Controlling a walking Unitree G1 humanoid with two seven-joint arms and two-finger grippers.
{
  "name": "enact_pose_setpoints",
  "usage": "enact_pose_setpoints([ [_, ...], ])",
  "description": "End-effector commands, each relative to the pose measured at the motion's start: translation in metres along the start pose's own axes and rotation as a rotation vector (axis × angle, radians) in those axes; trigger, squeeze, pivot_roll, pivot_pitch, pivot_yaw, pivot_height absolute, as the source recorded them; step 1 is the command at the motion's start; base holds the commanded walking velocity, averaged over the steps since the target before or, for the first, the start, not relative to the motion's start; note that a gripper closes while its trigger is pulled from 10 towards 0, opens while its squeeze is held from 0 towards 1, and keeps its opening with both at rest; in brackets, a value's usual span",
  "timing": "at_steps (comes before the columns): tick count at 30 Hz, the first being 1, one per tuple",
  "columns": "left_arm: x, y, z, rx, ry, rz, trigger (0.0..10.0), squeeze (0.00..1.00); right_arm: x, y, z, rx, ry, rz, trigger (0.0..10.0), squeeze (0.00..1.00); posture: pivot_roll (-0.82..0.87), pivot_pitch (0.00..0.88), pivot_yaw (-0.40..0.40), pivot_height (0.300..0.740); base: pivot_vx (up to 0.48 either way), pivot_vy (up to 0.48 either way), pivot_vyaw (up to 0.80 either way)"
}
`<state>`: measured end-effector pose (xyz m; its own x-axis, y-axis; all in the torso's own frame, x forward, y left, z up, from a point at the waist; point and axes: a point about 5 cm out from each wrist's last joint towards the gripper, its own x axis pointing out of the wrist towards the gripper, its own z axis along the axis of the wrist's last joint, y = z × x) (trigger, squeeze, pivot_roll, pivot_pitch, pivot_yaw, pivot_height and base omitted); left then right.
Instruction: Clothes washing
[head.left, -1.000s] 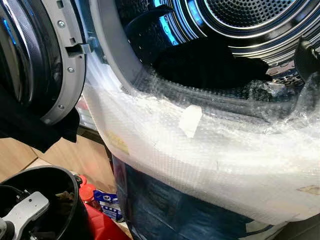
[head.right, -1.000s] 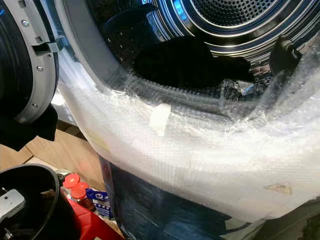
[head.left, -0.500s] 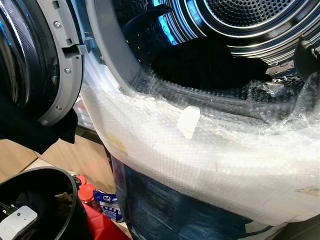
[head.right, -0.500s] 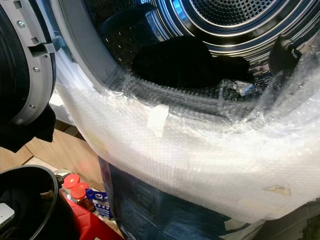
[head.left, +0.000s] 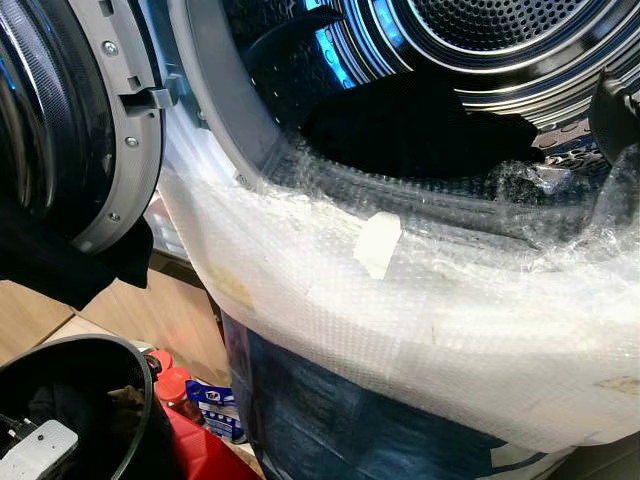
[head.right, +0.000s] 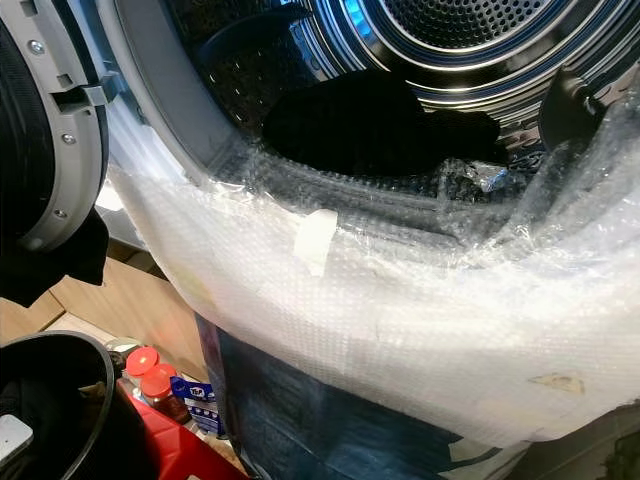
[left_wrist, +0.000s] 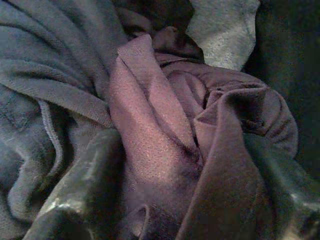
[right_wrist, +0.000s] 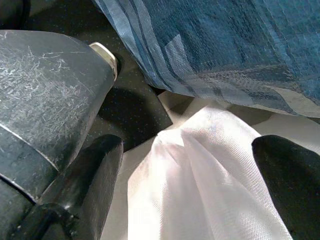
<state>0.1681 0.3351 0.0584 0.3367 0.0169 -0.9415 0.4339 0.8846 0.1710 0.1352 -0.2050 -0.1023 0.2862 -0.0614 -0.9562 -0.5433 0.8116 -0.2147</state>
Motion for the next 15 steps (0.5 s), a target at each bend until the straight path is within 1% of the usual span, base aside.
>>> enact_pose_setpoints([
  [1, 0.0075, -0.0101, -0.0132, -0.009, 0.054, -0.052, 0.0, 0.00, 0.0017, 0.0404, 0.0058, 0.004, -0.016, 0.145, 10.0, 0.00, 0.11, 0.074, 0.070, 0.740, 0.000, 0.000, 0.00],
  [10, 0.0036, -0.0063, -0.0155, 0.008, 0.060, -0.066, 0.0, 0.00, 0.0018, 0.0430, 0.0123, 0.004, -0.029, 0.149, 10.0, 0.00, 0.12, 0.073, 0.080, 0.740, 0.000, 0.000, 0.00],
  [12, 0.0019, -0.0055, -0.0120, 0.010, 0.049, -0.062, 0.0, 0.00, 0.0018, 0.0422, 0.0133, 0.003, -0.032, 0.145, 10.0, 0.00, 0.13, 0.071, 0.080, 0.740, 0.000, 0.000, 0.00],
  [15, 0.0026, -0.0088, -0.0114, 0.016, 0.049, -0.086, 0.0, 0.00, 0.0018, 0.0419, 0.0133, 0.000, -0.034, 0.143, 10.0, 0.00, 0.13, 0.068, 0.080, 0.740, 0.000, 0.000, 0.00],
])
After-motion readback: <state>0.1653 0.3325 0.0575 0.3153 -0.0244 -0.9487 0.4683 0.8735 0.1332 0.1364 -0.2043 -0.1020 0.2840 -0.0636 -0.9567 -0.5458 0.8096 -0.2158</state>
